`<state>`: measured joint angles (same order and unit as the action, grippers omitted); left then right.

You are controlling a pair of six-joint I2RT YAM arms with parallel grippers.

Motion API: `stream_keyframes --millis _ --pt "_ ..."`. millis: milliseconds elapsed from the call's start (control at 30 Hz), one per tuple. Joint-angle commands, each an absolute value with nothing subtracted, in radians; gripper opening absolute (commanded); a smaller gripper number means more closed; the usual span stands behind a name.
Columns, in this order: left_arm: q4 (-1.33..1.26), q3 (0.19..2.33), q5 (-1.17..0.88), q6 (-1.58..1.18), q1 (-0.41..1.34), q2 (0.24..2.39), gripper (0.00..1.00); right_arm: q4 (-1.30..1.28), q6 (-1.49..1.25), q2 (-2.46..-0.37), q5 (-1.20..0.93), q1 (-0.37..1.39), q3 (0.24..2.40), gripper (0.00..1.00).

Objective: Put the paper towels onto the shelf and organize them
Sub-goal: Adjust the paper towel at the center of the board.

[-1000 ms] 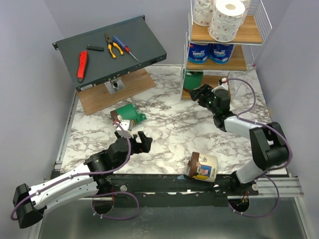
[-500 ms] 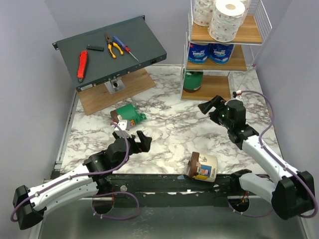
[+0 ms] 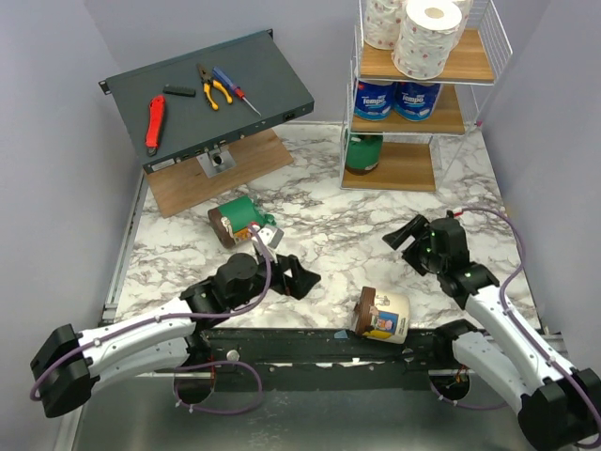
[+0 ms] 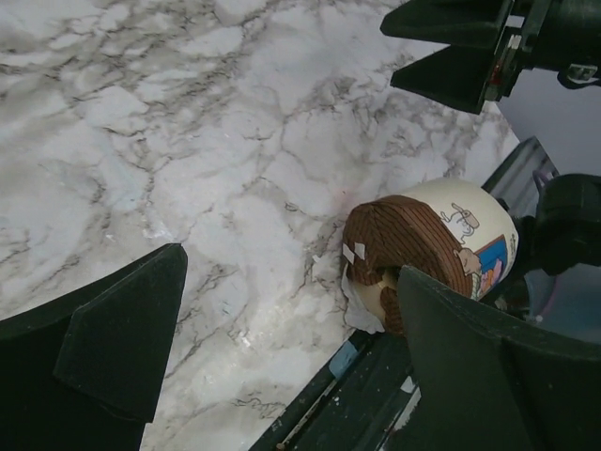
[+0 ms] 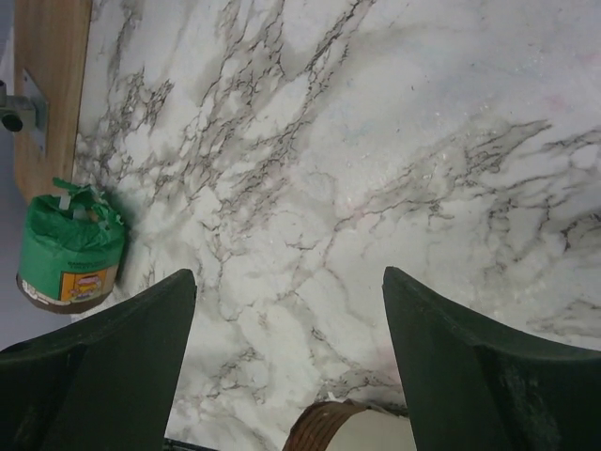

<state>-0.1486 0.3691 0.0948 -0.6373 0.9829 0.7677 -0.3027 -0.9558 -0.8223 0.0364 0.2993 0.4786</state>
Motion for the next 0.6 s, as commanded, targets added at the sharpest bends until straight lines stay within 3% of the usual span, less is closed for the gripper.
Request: stream_keyframes --millis 0,300,567 --pt "-0.322 0.392 -0.101 -0.664 0.98 0.857 0.99 -0.507 -0.989 -0.716 0.051 0.298 0.533 0.84" --pt "-0.389 0.507 -0.43 -0.673 0.979 1.146 0.97 -0.782 -1.094 -0.491 0.087 0.299 0.566 0.85" --pt "-0.453 0.479 -0.439 -0.715 0.979 1.193 0.96 -1.0 -1.065 -0.474 0.079 0.299 0.698 0.84"
